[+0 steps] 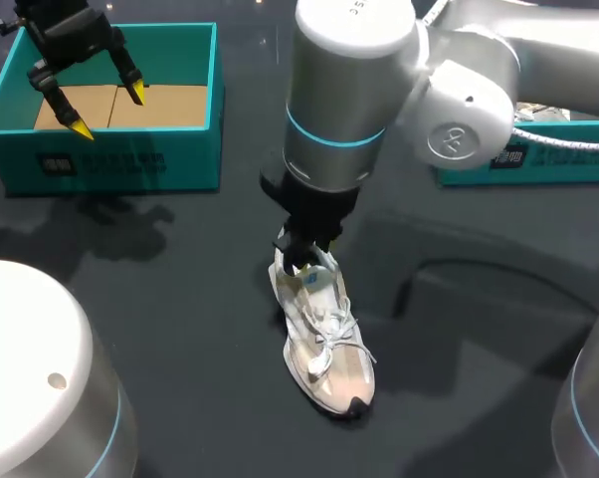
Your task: Take the shoe out of the shoebox, open the shoe tongue, remove and reinsert the insole, then place the shoe into the shoebox
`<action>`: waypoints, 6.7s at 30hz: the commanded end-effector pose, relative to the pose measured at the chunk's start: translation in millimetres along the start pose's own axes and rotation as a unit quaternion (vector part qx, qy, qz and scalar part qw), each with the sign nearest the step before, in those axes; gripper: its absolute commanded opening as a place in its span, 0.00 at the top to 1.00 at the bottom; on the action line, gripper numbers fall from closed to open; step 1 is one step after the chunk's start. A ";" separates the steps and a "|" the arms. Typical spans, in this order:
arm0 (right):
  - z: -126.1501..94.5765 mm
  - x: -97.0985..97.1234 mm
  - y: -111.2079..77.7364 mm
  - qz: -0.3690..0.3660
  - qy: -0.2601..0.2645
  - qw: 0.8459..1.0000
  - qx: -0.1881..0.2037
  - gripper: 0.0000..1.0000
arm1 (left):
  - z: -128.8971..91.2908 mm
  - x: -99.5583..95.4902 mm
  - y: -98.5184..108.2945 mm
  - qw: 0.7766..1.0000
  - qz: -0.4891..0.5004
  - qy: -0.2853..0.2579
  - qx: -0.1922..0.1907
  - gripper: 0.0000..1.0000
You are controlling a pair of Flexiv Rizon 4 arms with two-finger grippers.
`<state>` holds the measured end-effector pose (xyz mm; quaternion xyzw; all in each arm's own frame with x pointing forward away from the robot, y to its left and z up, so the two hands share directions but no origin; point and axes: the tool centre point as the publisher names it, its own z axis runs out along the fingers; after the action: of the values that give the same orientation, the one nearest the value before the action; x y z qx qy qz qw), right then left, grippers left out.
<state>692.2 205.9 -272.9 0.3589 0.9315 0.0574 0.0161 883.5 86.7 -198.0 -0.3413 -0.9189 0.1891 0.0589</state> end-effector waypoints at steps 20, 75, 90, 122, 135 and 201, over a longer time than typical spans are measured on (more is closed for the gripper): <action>-14.2 -7.5 20.0 -0.408 0.012 0.912 0.046 0.00 | -0.5 -0.2 0.1 1.000 0.000 0.001 -0.001 0.00; 81.0 -60.1 83.9 -0.520 -0.020 0.854 0.025 0.13 | -0.5 -0.2 0.1 1.000 0.000 0.001 -0.001 0.00; 114.0 -66.1 85.5 -0.519 0.016 0.854 0.028 0.38 | -0.5 -0.2 0.1 1.000 0.000 0.001 -0.001 0.00; 73.4 -70.3 64.2 -0.495 -0.012 0.869 0.015 1.00 | -0.5 -0.2 0.1 1.000 0.000 0.001 -0.001 0.00; -20.6 -109.0 51.7 -0.487 -0.084 0.869 0.027 1.00 | -0.5 -0.2 0.1 1.000 0.000 0.001 -0.001 0.00; -150.4 -465.4 55.8 -0.518 -0.175 0.830 0.112 1.00 | -0.5 -0.2 0.1 1.000 0.000 0.001 -0.001 0.00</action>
<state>1052.4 -61.5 -124.8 -0.1672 0.9600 -0.1460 0.1707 883.4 87.1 -198.0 -0.3412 -0.9189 0.1891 0.0588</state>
